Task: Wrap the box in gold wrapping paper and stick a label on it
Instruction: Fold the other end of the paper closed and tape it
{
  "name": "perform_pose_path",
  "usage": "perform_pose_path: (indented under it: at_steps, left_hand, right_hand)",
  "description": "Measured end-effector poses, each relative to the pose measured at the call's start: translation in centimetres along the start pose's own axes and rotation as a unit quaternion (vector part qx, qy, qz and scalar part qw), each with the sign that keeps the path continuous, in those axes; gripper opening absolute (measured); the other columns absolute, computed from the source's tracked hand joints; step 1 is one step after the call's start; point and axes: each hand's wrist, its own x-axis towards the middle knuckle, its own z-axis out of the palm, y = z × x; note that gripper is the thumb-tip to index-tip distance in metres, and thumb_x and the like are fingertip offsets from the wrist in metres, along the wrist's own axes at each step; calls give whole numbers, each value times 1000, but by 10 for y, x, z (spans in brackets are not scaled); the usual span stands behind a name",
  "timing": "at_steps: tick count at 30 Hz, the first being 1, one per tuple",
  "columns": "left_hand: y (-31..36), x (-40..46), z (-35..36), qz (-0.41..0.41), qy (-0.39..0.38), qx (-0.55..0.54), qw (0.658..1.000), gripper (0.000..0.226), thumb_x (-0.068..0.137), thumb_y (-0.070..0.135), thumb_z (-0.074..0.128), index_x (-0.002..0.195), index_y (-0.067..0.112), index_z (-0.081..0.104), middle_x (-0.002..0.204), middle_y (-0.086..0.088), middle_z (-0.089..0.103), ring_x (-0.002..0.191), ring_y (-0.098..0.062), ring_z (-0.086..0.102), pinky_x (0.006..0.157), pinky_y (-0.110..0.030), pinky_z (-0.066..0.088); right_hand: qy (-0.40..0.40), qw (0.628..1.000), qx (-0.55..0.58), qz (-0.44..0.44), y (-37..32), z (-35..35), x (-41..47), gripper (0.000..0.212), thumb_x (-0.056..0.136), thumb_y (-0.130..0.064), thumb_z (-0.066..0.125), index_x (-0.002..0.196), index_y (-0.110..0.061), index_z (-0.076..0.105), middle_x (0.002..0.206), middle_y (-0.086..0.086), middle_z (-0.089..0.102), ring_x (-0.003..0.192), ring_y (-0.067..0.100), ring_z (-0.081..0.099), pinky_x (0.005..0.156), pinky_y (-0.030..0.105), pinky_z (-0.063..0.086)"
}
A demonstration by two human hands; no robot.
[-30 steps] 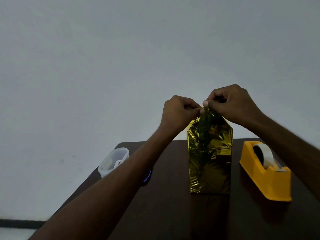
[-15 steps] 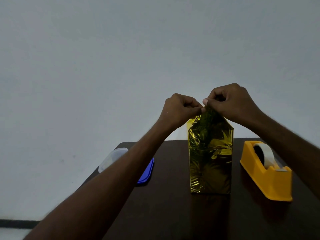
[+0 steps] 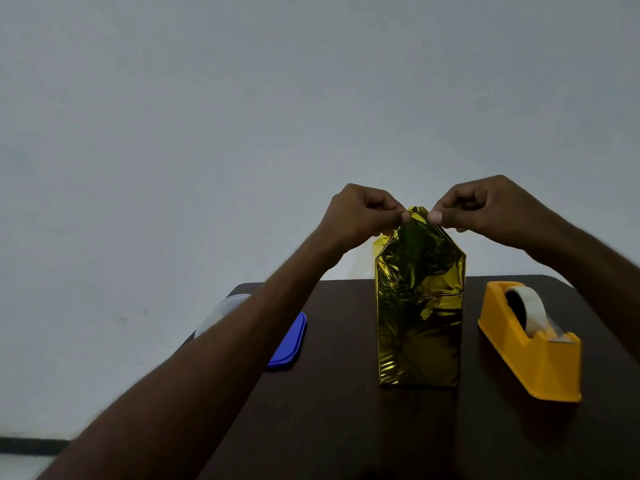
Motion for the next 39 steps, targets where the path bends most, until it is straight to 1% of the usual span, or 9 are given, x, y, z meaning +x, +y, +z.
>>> perform_pose_path:
  at_steps: [3, 7, 11, 16, 23, 26, 30, 34, 39]
  left_hand:
    - [1, 3, 1, -4, 1, -1, 1000, 13, 84, 24, 74, 85, 12, 77, 73, -7, 72, 71, -9, 65, 67, -24, 52]
    - [-1, 7, 1, -8, 1, 6, 1000, 17, 84, 25, 74, 86, 9, 76, 71, -4, 70, 71, -8, 64, 67, -23, 52]
    - [-5, 10, 1, -11, 7, 22, 1000, 17, 85, 25, 74, 87, 7, 76, 75, -3, 71, 72, -5, 64, 66, -20, 54]
    - [-12, 16, 5, -8, 14, 53, 998, 17, 86, 26, 74, 88, 9, 76, 77, -6, 74, 76, -16, 69, 76, -33, 58]
    - [-14, 22, 10, -3, 19, 77, 997, 14, 86, 19, 72, 86, 5, 75, 77, -12, 73, 78, -28, 72, 79, -39, 60]
    - [-19, 24, 11, -7, 17, 88, 996, 15, 87, 18, 71, 85, 4, 74, 76, -12, 73, 73, -25, 71, 78, -37, 60]
    - [-26, 24, 12, -5, 17, 119, 993, 15, 88, 21, 70, 86, 7, 74, 76, -5, 73, 69, -6, 64, 72, -24, 51]
    - [-31, 26, 15, -14, 14, 129, 991, 12, 87, 21, 69, 88, 11, 75, 80, -4, 75, 80, -12, 70, 79, -27, 52]
    - [-32, 26, 20, -20, 24, 145, 989, 11, 87, 22, 70, 87, 12, 75, 84, -6, 74, 86, -17, 68, 75, -25, 49]
  right_hand:
    - [-60, 998, 13, 21, 7, -1, -2, 13, 80, -30, 75, 83, -17, 77, 81, 0, 75, 86, 13, 69, 81, 31, 50]
    - [-86, 994, 41, 45, 18, -2, 0, 14, 81, -28, 74, 84, -15, 77, 86, 3, 75, 94, 18, 69, 94, 42, 49]
    - [-96, 991, 76, 60, 29, -1, 0, 27, 74, -36, 74, 88, -14, 77, 97, 6, 75, 106, 27, 65, 99, 50, 49]
    - [-86, 981, 151, 88, 44, 4, -2, 35, 75, -29, 72, 96, -1, 73, 104, 6, 74, 107, 21, 67, 85, 32, 54]
    - [-60, 981, 163, 87, 52, 12, -1, 29, 82, -19, 70, 98, 5, 70, 105, 15, 72, 97, 19, 68, 65, 18, 55]
    - [-45, 983, 156, 80, 54, 16, -1, 21, 85, -17, 70, 95, 1, 71, 103, 12, 73, 99, 24, 69, 69, 20, 54]
    - [-27, 986, 149, 74, 55, 21, -2, 11, 86, -17, 70, 88, -6, 72, 106, 7, 74, 104, 28, 67, 81, 33, 55]
    - [-11, 988, 140, 68, 56, 25, -2, 6, 88, -13, 69, 85, -9, 71, 111, 7, 72, 105, 25, 67, 73, 24, 52]
    - [-4, 991, 120, 61, 61, 25, -3, 10, 88, -14, 69, 91, -5, 72, 115, 5, 71, 104, 18, 67, 77, 26, 53]
